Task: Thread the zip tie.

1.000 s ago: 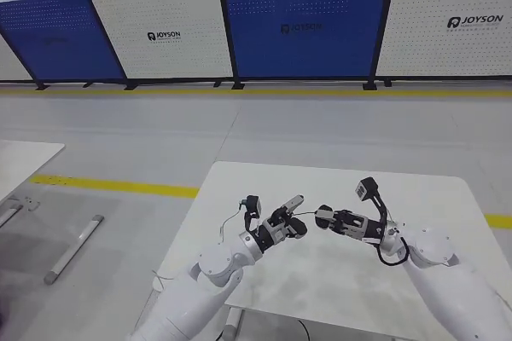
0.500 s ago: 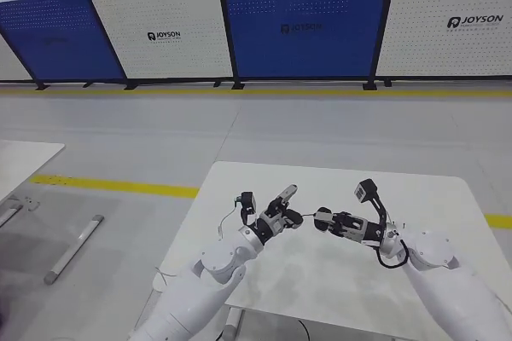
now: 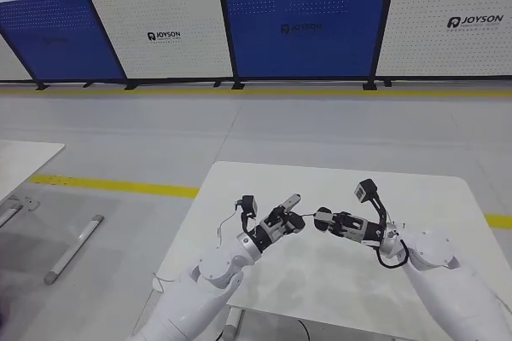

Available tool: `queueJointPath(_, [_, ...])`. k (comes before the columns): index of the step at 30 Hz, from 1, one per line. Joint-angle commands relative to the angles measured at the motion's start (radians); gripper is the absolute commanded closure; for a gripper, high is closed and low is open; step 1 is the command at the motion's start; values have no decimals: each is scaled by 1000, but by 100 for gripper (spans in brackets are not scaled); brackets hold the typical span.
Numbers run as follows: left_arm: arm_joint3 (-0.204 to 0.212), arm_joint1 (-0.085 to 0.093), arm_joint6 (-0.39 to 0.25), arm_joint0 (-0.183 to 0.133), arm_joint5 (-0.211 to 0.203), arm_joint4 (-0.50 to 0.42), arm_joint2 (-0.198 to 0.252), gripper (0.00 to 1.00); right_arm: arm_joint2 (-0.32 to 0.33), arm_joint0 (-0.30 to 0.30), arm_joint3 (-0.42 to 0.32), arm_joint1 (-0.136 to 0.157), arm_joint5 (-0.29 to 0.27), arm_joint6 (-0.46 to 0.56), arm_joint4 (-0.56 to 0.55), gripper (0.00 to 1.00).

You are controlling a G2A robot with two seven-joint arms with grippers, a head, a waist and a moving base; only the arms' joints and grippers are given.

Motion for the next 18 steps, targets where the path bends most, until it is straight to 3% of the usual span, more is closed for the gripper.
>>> queueJointPath(1, [-1,1,-9,2,1,-1,-1,69,0,0,0,0,0,0,0,100])
queueJointPath(5, [3,1,-24,1,-4,1,1,76,0,0,0,0,0,0,0,100])
queueJointPath(14, [2,0,-36,1,-16,21,9,76,0,0,0,0,0,0,0,100])
queueJointPath(15, [2,0,-37,1,-17,22,9,73,0,0,0,0,0,0,0,100])
queueJointPath(17, [2,1,-36,2,-17,22,8,55,0,0,0,0,0,0,0,100])
queueJointPath(18, [2,1,-31,3,-18,23,6,32,0,0,0,0,0,0,0,100])
